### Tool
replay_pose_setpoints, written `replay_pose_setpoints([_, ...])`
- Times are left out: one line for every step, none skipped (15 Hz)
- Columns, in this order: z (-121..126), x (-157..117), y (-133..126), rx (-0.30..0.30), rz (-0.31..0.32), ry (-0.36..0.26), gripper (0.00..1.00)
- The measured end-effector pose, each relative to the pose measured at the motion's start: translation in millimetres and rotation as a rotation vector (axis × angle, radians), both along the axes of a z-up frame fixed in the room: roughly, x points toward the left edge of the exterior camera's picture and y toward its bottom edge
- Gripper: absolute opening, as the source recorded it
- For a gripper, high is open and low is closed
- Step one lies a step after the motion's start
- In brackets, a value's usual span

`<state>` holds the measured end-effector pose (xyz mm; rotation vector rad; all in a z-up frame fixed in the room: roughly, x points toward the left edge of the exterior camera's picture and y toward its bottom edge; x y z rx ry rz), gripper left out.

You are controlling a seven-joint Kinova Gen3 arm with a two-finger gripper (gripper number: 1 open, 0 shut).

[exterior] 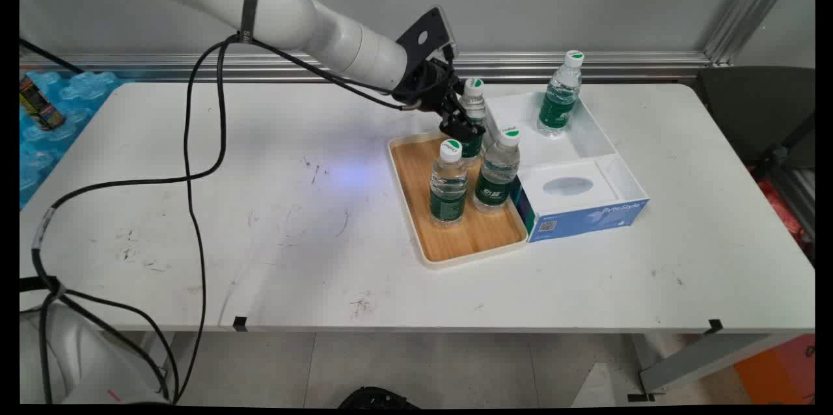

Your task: Pick up the green bottle from the white box

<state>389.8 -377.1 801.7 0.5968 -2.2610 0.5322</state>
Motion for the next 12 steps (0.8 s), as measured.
replay_pose_setpoints([3, 0, 0, 0.001, 0.003, 0.000, 1.00])
replay_pose_setpoints([7, 1, 0, 0.002, 0.006, -0.001, 1.00])
replay_pose_setpoints([11, 1, 0, 0.004, 0.010, -0.001, 1.00])
replay_pose_setpoints([17, 2, 0, 0.005, 0.014, 0.000, 1.00])
replay_pose_setpoints([22, 3, 0, 0.010, 0.017, 0.000, 1.00])
replay_pose_setpoints([30, 4, 1, 0.018, 0.019, 0.003, 1.00])
replay_pose_setpoints([38, 5, 2, 0.026, 0.021, 0.007, 1.00])
replay_pose_setpoints([45, 5, 2, 0.034, 0.023, 0.010, 1.00])
replay_pose_setpoints([54, 7, 3, 0.042, 0.025, 0.011, 1.00])
replay_pose_setpoints([62, 8, 3, 0.050, 0.027, 0.009, 1.00])
replay_pose_setpoints([70, 8, 3, 0.055, 0.026, 0.007, 1.00])
replay_pose_setpoints([78, 7, 2, 0.060, 0.025, 0.005, 1.00])
